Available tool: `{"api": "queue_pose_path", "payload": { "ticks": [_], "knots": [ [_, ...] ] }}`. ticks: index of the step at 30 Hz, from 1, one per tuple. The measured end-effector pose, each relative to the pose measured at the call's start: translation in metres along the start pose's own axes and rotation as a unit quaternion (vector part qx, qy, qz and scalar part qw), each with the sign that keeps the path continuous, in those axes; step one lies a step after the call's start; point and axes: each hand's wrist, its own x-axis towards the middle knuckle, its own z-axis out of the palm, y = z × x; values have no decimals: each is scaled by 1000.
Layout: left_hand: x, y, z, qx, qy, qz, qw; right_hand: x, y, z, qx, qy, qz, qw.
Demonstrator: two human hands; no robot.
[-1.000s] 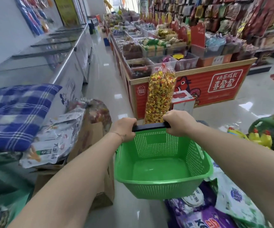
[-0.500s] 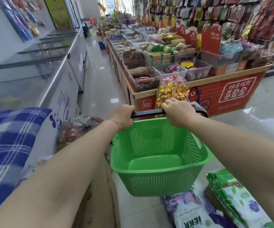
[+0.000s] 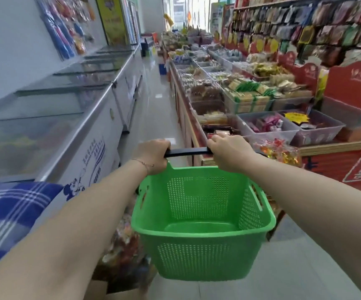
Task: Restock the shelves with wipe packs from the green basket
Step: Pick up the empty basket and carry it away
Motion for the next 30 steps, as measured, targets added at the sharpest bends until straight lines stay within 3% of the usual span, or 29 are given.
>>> {"api": "queue_pose_path", "payload": {
  "ticks": [14, 21, 30],
  "knots": [
    [226, -211, 52, 64, 26, -62, 996, 329, 39, 115, 17, 11, -69, 997],
    [350, -302, 85, 58, 2, -62, 996, 474, 63, 183, 71, -2, -43, 997],
    [518, -397, 170, 50, -51, -81, 994, 653, 118, 301, 115, -49, -75, 989]
  ]
}}
